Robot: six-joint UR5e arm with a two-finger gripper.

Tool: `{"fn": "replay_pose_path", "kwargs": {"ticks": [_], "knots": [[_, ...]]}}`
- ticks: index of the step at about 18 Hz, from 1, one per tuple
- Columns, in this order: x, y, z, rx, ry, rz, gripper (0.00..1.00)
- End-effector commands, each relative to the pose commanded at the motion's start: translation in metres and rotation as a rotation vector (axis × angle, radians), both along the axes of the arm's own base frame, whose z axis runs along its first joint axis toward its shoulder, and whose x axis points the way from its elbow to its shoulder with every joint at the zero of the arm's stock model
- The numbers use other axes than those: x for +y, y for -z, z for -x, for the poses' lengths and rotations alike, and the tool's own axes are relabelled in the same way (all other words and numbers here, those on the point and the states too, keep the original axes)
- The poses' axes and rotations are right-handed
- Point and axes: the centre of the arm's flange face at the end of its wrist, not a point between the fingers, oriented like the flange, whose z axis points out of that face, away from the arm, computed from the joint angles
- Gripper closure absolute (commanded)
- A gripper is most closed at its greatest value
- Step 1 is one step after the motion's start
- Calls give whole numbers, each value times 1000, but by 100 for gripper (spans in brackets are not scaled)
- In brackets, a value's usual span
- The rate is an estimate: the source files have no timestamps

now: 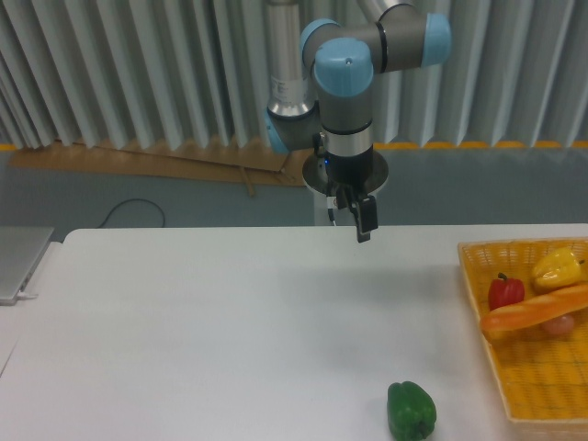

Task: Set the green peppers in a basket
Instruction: 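Move the gripper toward the basket and open it wider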

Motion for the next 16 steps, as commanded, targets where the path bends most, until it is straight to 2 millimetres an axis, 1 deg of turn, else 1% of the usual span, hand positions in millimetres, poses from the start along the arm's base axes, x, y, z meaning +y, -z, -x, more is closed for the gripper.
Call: {"fn": "replay_pose_path", "kwargs": {"ticks": [3, 4, 6, 8, 10, 12, 14, 16], "knots": [[-2, 0, 16, 18, -55, -25, 0], [-5, 2, 23, 16, -103, -32, 0], [-5, 5, 33, 10, -208, -55, 0], [-3, 5, 40, 14, -261, -79, 0], [-3, 11, 49, 3, -335, -85, 0], [4, 13, 58, 8, -417, -97, 0], [7, 13, 61, 15, -469, -110, 0], [9, 17, 63, 13, -477, -106, 0]]}}
